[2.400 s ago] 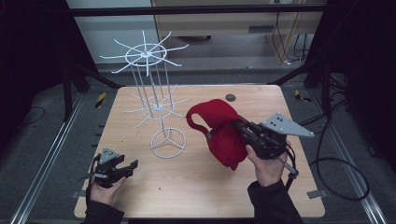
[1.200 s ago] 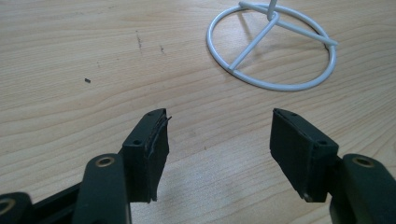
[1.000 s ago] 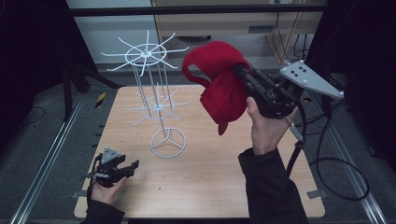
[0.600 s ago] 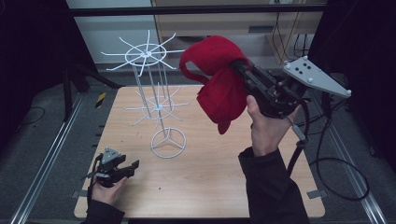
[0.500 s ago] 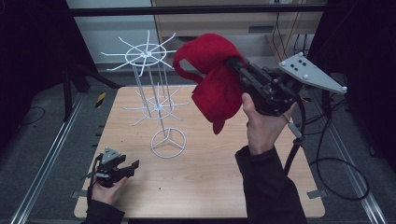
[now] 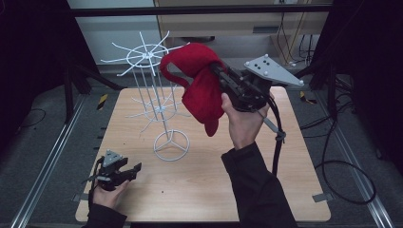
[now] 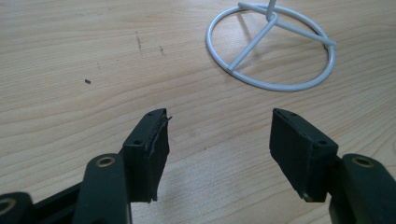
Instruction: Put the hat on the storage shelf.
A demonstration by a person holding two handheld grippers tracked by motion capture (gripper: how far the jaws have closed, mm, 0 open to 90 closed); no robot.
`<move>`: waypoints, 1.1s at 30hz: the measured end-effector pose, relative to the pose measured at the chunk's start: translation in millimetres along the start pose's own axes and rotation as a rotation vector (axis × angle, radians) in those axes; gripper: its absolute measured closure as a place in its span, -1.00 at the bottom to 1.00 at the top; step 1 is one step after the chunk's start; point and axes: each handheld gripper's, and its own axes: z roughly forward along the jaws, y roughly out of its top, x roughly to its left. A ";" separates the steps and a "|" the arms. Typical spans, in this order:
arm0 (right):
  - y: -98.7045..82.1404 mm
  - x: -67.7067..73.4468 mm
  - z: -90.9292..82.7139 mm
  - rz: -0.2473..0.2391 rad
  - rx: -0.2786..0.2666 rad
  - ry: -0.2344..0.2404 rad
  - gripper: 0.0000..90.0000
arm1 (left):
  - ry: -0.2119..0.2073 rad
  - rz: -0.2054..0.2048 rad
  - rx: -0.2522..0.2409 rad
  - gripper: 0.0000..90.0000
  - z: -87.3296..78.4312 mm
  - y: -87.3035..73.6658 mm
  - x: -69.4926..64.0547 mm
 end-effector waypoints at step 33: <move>-91.2 -41.4 9.5 0.083 0.217 0.071 0.48 | 0.002 0.004 0.012 -0.17 2.4 -0.1 -0.8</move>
